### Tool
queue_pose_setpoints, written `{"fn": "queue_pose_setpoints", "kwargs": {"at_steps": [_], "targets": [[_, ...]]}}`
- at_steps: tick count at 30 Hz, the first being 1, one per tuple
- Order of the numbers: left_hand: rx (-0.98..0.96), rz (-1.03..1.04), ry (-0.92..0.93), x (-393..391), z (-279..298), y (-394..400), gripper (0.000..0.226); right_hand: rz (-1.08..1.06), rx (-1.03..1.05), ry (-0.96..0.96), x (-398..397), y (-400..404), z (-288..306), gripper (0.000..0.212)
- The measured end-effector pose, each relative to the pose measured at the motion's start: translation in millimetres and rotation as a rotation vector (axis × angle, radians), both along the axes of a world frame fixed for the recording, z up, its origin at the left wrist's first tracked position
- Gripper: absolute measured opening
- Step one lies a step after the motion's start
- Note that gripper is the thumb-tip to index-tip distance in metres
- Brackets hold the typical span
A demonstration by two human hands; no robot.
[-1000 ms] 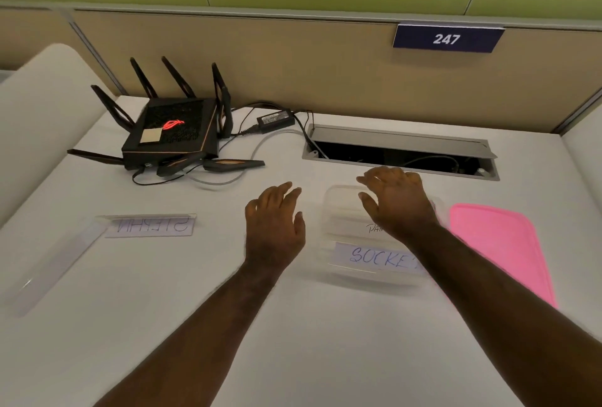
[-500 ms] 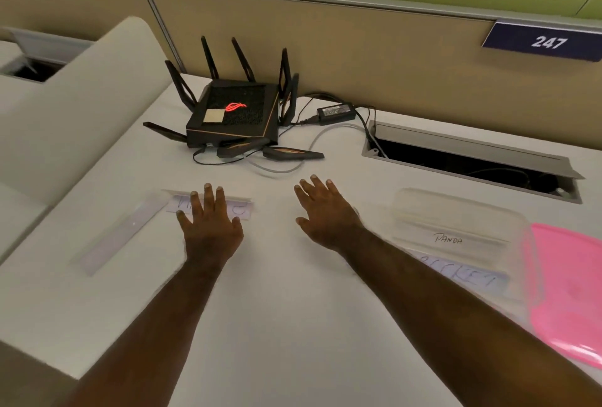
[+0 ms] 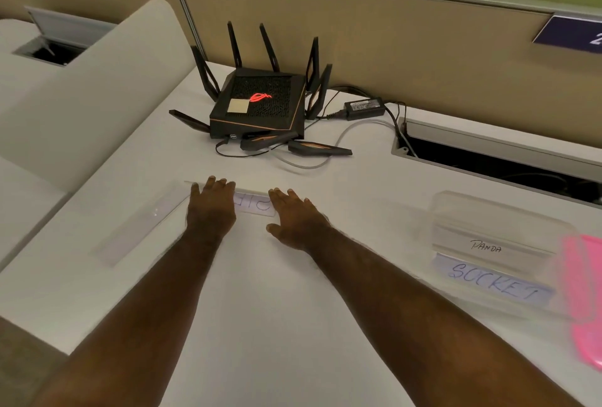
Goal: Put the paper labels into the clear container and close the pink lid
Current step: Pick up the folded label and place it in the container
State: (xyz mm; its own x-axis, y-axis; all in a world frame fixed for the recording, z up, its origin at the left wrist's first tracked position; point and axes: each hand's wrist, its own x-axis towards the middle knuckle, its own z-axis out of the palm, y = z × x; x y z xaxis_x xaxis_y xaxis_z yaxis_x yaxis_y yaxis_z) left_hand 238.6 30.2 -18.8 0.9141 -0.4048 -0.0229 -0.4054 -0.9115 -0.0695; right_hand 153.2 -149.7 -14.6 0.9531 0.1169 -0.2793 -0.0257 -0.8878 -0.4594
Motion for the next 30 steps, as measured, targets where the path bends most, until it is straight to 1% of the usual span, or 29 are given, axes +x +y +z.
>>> {"fn": "queue_pose_setpoints", "kwargs": {"at_steps": [5, 7, 9, 11, 13, 15, 17, 18, 20, 22, 23, 24, 26, 27, 28, 30], "targets": [[0.044, -0.119, 0.004, 1.0, 11.5, -13.7, 0.010, -0.065, 0.116, 0.077, -6.8, -5.5, 0.8, 0.075], [0.084, -0.141, 0.031, -1.6, 16.4, -19.8, 0.012, -0.081, 0.154, 0.105, -11.8, -11.5, 2.4, 0.074], [0.109, -0.148, 0.039, -5.6, 19.5, -24.4, 0.017, -0.115, 0.206, 0.091, -17.5, -20.4, 5.8, 0.072], [0.066, -0.150, 0.031, -9.1, 21.0, -29.1, 0.020, -0.168, 0.310, 0.058, -22.9, -32.4, 13.1, 0.073], [-0.010, -0.149, 0.027, -14.8, 24.5, -37.1, 0.024, -0.216, 0.422, 0.001, -29.4, -48.3, 24.0, 0.079], [-0.137, -0.163, 0.009, -23.5, 31.7, -48.6, 0.027, -0.267, 0.497, -0.099, -37.8, -68.6, 33.9, 0.085], [-0.336, -0.131, -0.066, -34.9, 44.1, -63.5, 0.021, -0.322, 0.576, -0.182, -46.9, -92.2, 42.4, 0.085], [-0.447, -0.087, -0.093, -41.4, 51.7, -72.7, 0.022, -0.350, 0.621, -0.183, -51.0, -104.7, 47.4, 0.083], [-0.634, -0.053, -0.118, -53.3, 69.3, -94.0, 0.025, -0.378, 0.690, -0.082, -58.9, -129.3, 60.7, 0.079], [-0.784, -0.066, -0.074, -63.5, 87.0, -117.7, 0.023, -0.330, 0.709, 0.034, -66.0, -153.1, 72.7, 0.074], [-0.867, -0.061, -0.006, -68.3, 94.6, -129.3, 0.021, -0.307, 0.708, 0.069, -70.2, -163.3, 78.8, 0.074], [-0.966, -0.043, 0.102, -72.5, 101.3, -140.8, 0.018, -0.296, 0.706, 0.090, -74.3, -171.7, 84.5, 0.074], [-1.213, 0.015, 0.398, -82.3, 113.1, -162.4, 0.007, -0.294, 0.705, 0.109, -83.3, -185.4, 93.4, 0.069], [-1.337, 0.026, 0.530, -87.5, 118.0, -172.3, 0.005, -0.294, 0.705, 0.112, -88.5, -191.1, 96.5, 0.064], [-1.434, 0.024, 0.616, -91.8, 121.4, -181.1, 0.008, -0.296, 0.703, 0.114, -93.9, -196.8, 98.6, 0.060], [-1.534, -0.007, 0.711, -98.8, 124.5, -197.5, 0.011, -0.311, 0.694, 0.115, -105.6, -210.1, 100.5, 0.056]]}}
